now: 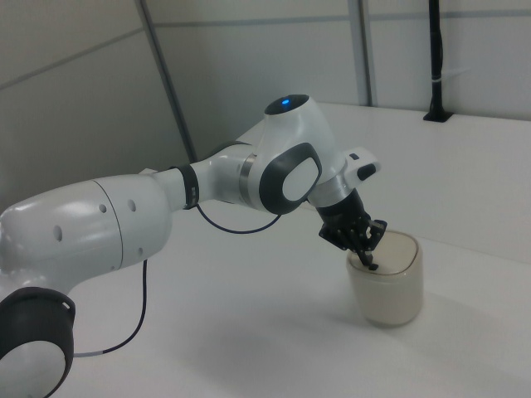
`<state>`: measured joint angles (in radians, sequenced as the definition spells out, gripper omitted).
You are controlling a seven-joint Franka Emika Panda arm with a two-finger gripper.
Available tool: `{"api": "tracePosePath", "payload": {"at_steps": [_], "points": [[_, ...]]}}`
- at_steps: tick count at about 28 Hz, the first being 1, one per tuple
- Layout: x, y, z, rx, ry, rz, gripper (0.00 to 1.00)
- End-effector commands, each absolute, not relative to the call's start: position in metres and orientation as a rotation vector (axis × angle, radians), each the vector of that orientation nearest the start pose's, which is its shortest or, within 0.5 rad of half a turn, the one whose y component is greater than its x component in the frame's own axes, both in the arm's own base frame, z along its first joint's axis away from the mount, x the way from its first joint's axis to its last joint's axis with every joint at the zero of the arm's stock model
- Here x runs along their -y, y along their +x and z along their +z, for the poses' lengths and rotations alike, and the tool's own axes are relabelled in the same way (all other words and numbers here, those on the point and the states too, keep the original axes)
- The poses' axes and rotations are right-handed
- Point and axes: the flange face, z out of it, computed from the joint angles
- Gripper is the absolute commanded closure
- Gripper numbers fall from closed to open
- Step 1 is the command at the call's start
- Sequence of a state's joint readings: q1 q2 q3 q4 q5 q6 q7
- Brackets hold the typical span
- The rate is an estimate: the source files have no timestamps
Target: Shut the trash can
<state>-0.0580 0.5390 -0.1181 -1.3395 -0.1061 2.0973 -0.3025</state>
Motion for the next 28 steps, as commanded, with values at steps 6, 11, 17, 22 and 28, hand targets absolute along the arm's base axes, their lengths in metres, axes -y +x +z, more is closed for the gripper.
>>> {"api": "tracePosePath", "payload": {"at_steps": [6, 11, 17, 22, 28], "points": [[0.114, 0.725, 0.42, 0.354, -3.327, -0.228, 1.0], [0.116, 0.725, 0.422, 0.294, -3.319, -0.251, 1.0], [0.116, 0.712, 0.492, 0.165, -3.245, -0.416, 1.0], [0.114, 0.691, 0.544, 0.099, -3.165, -0.461, 0.98], [0.109, 0.663, 0.583, 0.104, -3.152, -0.369, 0.67]]}}
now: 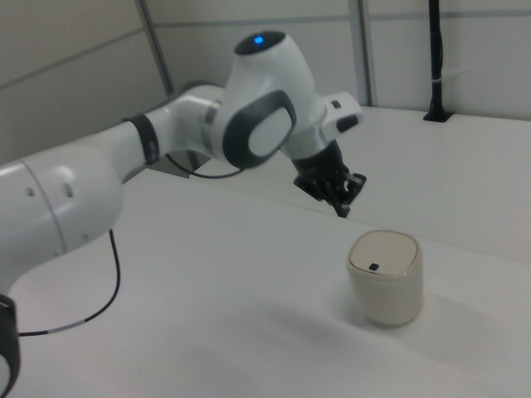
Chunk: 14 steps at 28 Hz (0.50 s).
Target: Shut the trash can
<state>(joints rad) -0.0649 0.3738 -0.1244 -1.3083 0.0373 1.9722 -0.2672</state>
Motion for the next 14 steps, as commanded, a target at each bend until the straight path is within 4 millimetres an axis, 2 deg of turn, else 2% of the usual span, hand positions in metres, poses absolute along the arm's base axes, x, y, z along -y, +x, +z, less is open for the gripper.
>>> {"api": "tracePosePath", "payload": {"at_steps": [1, 2, 7, 14], "points": [[0.107, 0.659, 0.584, 0.111, -3.15, -0.33, 0.62], [0.103, 0.651, 0.585, 0.121, -3.151, -0.252, 0.39], [0.101, 0.628, 0.593, 0.131, -3.142, -0.074, 0.0], [0.099, 0.604, 0.6, 0.131, -3.164, 0.121, 0.0]]}}
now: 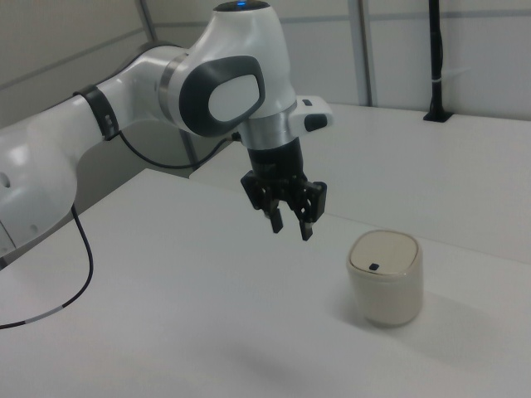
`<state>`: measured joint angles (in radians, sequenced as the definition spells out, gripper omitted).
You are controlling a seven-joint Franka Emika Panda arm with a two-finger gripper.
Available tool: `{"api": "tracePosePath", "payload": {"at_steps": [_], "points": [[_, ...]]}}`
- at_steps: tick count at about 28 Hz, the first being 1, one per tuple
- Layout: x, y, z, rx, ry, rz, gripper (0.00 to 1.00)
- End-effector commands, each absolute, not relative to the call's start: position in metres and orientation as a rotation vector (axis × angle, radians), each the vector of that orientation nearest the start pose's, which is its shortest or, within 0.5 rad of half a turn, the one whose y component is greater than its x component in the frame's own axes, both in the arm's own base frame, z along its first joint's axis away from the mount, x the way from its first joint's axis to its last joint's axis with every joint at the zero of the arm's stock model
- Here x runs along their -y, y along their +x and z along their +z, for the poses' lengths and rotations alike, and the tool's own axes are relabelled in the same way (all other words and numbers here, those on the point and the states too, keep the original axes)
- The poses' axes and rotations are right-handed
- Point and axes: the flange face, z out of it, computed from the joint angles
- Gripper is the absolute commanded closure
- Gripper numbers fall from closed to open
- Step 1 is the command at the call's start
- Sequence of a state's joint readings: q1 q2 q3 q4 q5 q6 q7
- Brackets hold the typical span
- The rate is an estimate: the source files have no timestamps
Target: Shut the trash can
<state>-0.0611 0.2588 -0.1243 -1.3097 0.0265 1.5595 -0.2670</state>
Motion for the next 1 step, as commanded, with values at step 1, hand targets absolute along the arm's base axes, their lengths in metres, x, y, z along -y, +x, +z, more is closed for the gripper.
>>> {"api": "tracePosePath", "payload": {"at_steps": [1], "points": [[0.0984, 0.602, 0.6026, 0.134, -3.172, 0.134, 0.0]]}}
